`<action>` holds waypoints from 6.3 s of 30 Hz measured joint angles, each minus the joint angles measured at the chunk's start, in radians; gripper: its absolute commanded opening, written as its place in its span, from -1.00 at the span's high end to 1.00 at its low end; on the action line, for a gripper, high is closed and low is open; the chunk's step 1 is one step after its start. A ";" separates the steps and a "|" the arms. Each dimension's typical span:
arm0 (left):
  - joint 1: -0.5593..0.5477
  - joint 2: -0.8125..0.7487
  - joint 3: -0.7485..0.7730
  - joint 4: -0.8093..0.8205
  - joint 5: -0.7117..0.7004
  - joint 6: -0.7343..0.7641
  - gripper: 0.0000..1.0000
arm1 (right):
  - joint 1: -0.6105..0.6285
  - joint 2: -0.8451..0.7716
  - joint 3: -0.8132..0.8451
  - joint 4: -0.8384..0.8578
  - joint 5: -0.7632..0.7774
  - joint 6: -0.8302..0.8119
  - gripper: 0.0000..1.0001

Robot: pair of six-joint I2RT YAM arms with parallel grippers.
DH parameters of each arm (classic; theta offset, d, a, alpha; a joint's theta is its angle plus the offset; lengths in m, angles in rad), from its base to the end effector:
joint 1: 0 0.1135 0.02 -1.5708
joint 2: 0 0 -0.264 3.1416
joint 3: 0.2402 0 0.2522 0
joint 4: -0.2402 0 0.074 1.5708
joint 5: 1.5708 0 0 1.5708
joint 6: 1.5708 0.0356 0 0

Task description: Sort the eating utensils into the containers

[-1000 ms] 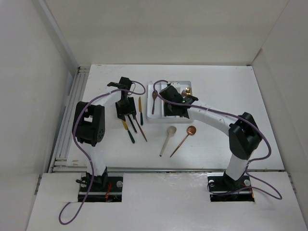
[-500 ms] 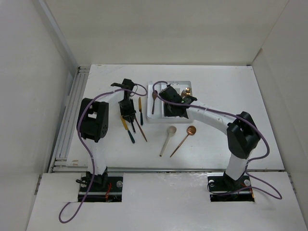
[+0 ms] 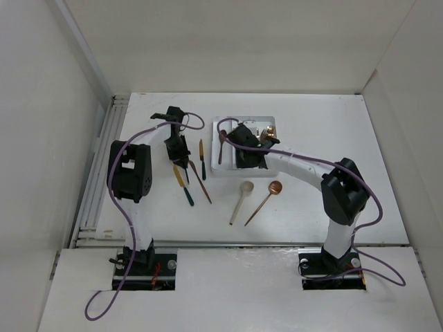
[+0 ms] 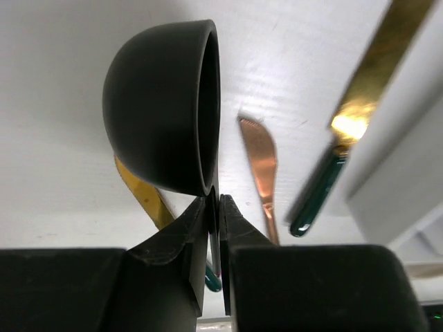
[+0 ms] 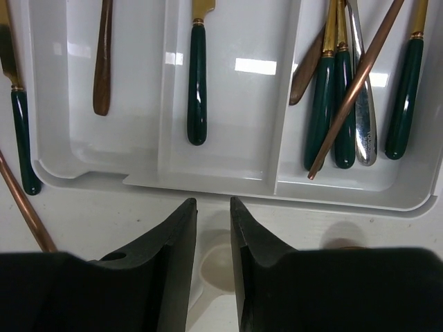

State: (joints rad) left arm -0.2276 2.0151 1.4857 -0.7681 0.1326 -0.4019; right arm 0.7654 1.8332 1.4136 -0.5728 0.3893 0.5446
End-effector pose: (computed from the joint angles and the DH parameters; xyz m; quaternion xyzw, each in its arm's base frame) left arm 0.3932 -0.0959 0.1747 -0.0770 0.9855 -0.1045 0.1089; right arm 0.2943 0.2640 0.2339 -0.0488 0.9407 0.0234 0.3348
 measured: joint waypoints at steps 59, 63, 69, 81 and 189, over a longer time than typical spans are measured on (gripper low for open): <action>-0.137 -0.242 0.232 0.290 -0.329 0.177 -0.75 | -0.082 -0.311 -0.510 -0.041 -0.091 0.463 0.12; -0.128 -0.294 0.222 0.294 -0.411 0.184 -0.80 | -0.078 -0.282 -0.533 -0.038 -0.114 0.484 0.10; -0.098 -0.298 0.214 0.291 -0.465 0.188 -0.80 | -0.057 -0.239 -0.509 -0.011 -0.128 0.483 0.14; -0.065 -0.313 0.178 0.282 -0.469 0.188 -0.80 | -0.038 -0.211 -0.488 0.010 -0.131 0.528 1.00; -0.090 -0.322 -0.475 0.175 -0.036 -0.030 1.00 | 0.067 -0.419 -0.317 0.026 0.045 0.238 -0.02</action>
State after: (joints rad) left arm -0.3176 1.6928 1.0107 -0.5930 0.0967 -0.4320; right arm 0.8322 1.4139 1.0969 -0.5465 0.4339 0.7830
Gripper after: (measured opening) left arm 0.120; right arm 0.511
